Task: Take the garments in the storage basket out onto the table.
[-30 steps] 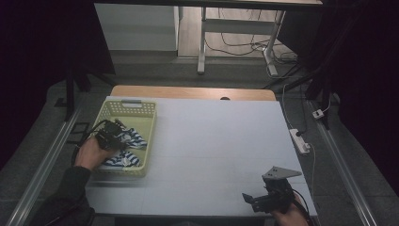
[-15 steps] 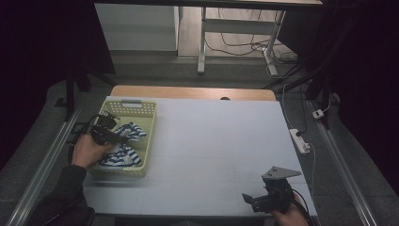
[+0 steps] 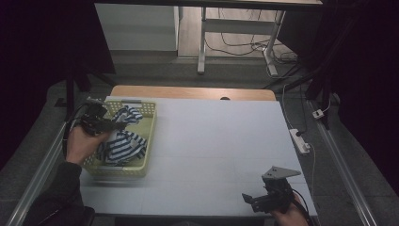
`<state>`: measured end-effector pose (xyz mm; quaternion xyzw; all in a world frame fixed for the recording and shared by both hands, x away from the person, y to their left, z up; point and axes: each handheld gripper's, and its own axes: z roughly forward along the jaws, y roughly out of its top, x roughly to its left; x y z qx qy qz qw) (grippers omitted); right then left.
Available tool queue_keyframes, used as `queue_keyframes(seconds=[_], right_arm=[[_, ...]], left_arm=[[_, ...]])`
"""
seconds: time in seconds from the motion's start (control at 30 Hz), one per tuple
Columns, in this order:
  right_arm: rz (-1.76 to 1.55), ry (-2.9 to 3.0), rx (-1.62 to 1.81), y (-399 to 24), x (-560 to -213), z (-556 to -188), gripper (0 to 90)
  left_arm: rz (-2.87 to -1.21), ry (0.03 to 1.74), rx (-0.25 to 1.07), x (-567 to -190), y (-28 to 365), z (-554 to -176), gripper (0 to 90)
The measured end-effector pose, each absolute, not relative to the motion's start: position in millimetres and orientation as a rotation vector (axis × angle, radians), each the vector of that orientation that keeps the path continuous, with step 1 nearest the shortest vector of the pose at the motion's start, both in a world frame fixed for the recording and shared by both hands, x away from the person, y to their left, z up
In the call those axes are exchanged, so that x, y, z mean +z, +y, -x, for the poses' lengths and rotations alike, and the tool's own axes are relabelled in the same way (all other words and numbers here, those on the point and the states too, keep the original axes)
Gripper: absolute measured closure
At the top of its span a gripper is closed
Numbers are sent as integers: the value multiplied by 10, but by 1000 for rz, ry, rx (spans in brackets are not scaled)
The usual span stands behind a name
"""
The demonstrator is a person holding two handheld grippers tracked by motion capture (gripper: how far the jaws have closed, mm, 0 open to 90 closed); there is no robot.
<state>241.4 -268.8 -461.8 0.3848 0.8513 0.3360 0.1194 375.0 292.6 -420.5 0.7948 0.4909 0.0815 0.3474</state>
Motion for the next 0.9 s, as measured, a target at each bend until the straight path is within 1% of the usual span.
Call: queue_keyframes(seconds=[0.1,0.4,0.9], right_arm=[[-1124,2489,982,-2687,-4619,-2414,17],[-1121,2495,973,-2684,-4618,-2413,17],[-1119,2497,970,-2679,-4621,-2413,18]], left_arm=[[-2059,1240,269,-4077,2892,-3711,737],[-1991,1141,318,-3761,2889,-3653,737],[-1904,1047,318,-3262,2833,-3708,736]])
